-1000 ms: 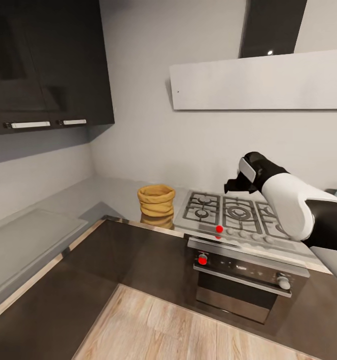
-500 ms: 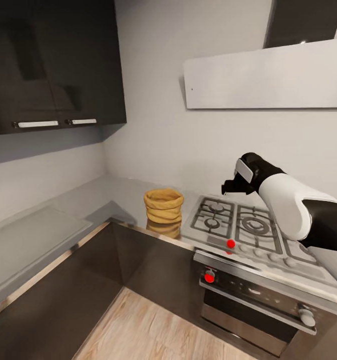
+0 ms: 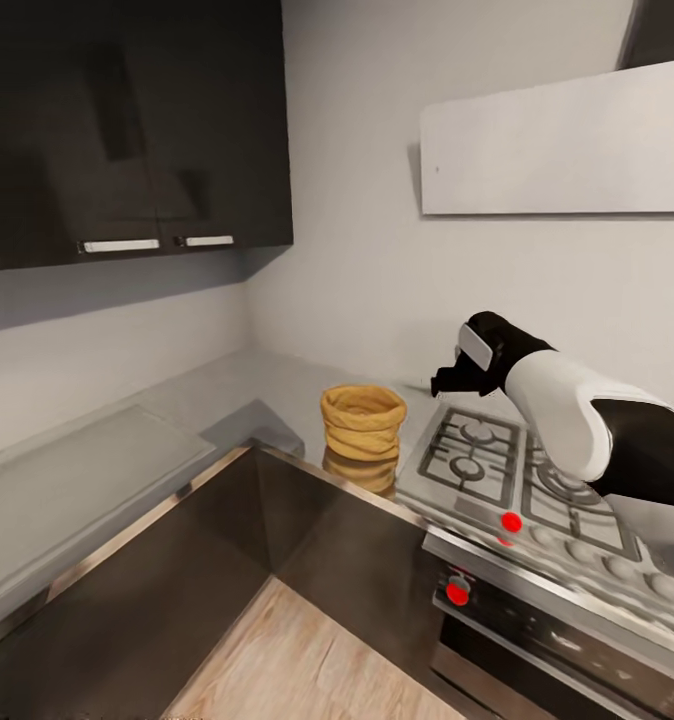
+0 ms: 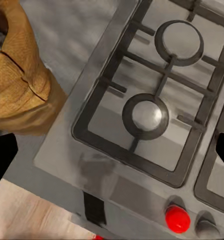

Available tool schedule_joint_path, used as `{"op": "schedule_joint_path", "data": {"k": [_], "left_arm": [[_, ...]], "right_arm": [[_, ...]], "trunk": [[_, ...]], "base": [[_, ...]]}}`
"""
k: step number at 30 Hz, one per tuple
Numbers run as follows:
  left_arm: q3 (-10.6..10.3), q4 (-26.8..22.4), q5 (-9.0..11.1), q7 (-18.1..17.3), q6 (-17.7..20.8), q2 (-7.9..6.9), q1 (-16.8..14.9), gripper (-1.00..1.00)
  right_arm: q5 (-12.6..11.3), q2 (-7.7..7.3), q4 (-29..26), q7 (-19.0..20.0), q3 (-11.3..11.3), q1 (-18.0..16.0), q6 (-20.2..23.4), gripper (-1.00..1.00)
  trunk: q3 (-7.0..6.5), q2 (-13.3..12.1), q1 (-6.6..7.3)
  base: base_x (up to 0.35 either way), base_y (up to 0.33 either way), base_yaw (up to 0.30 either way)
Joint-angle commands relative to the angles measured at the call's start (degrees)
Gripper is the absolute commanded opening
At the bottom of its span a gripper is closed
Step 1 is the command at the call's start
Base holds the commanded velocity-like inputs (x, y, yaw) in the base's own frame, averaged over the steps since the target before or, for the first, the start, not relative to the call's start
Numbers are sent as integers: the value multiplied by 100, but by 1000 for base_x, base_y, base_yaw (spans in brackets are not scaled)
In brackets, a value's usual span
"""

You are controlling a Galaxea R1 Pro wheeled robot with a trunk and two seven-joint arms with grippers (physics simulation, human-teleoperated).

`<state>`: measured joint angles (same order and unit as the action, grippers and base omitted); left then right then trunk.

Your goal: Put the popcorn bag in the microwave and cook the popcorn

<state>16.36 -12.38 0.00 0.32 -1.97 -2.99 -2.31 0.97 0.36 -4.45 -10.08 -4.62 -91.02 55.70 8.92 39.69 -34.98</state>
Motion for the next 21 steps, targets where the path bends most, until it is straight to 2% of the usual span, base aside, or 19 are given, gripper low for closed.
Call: {"op": "schedule_joint_path", "data": {"k": [1, 9, 15, 21], "left_arm": [[7, 7, 0, 3, -20, 0, -6, 100], [7, 7, 0, 3, -21, 0, -6, 100], [7, 7, 0, 3, -20, 0, -6, 100], [7, 7, 0, 3, -15, 0, -6, 100]], "right_arm": [[8, 6, -2, -38, -48, -3, 20, 100], [3, 16, 9, -31, -48, -3, 20, 100], [-196, 16, 44, -29, -56, -3, 15, 100], [-211, 16, 49, -29, -56, -3, 3, 100]], "trunk": [[12, 7, -2], [30, 7, -2], [44, 7, -2], [58, 7, -2]], "base": [[104, 0, 252], [53, 18, 252], [146, 129, 252], [19, 14, 252]]}}
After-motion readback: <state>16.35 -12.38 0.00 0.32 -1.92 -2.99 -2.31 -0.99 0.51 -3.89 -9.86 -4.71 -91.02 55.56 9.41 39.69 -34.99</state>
